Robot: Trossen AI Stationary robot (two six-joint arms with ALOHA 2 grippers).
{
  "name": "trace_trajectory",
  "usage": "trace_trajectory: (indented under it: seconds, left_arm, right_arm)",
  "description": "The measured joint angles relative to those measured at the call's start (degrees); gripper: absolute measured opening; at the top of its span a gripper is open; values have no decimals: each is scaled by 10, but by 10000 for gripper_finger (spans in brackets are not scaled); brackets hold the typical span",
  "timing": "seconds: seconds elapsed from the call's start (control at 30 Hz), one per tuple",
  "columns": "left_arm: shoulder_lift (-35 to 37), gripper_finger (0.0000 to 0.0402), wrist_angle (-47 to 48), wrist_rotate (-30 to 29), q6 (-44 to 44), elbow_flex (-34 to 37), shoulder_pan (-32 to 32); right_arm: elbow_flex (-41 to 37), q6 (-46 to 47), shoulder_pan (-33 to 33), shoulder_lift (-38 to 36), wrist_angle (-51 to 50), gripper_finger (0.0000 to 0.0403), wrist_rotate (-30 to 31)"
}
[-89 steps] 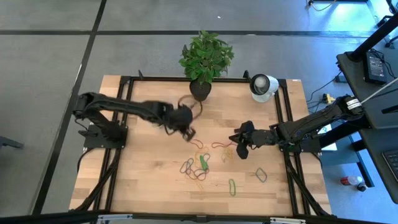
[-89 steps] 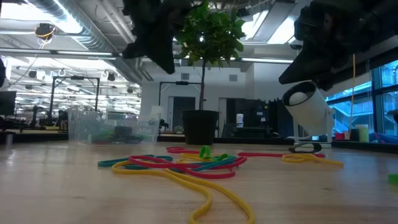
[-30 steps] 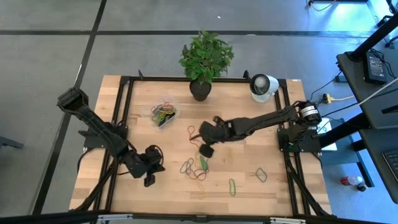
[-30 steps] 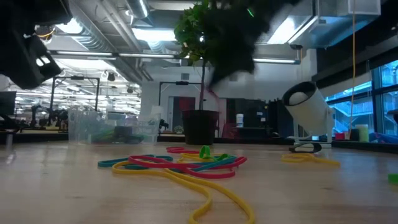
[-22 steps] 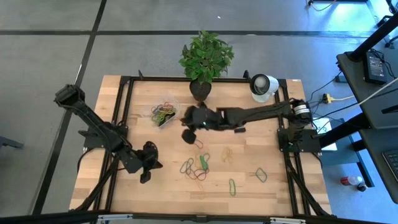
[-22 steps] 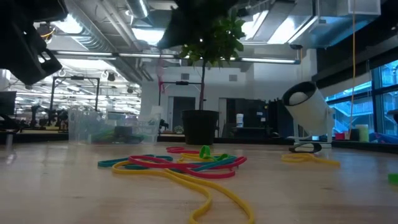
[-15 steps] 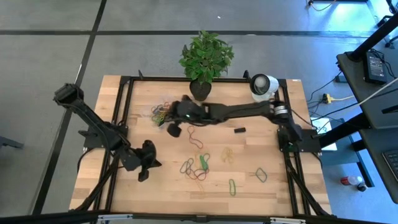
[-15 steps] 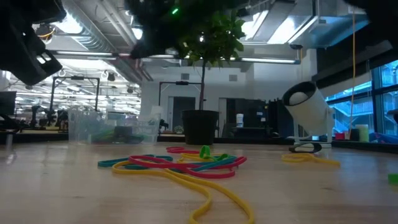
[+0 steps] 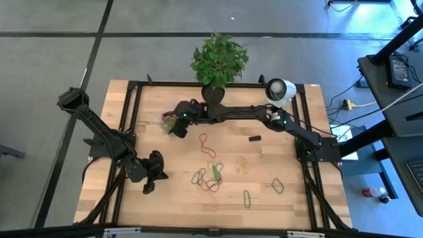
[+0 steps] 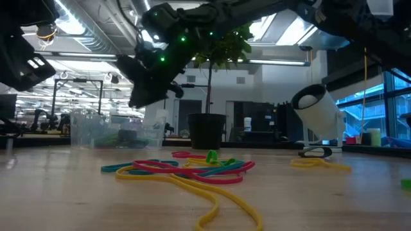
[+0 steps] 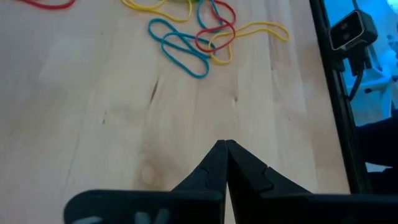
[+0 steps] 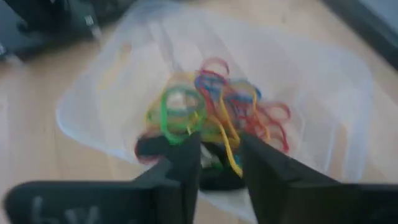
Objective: Pick and place rubber bands into bin
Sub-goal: Put the blue rubber band into the transparent bin
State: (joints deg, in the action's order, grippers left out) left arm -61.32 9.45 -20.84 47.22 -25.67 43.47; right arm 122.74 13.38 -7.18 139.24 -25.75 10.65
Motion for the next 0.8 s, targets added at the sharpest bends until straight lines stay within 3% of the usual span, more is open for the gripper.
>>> trace_trajectory:
  seconds: [0.17,0.33,0.57,0.7,0.8]
  left_arm:
    - [-2,1,6,10,-4,0,-10]
    - [-10,1,13,30,17,-6,-33]
    - [-103,1,31,55,-21,-93,-77]
    - [-177,1,36,67,-54,-153,-104]
    - [-227,1,45,85,-54,-194,-121]
  right_arm:
    - [0,28,-2,-39,-62,169,-3]
    - [-2,-9,18,-84,-158,174,0]
    - [-2,-31,85,-142,-368,92,94]
    - [-3,-24,135,-166,-450,33,98]
    - [-54,-1,181,-205,-466,6,97]
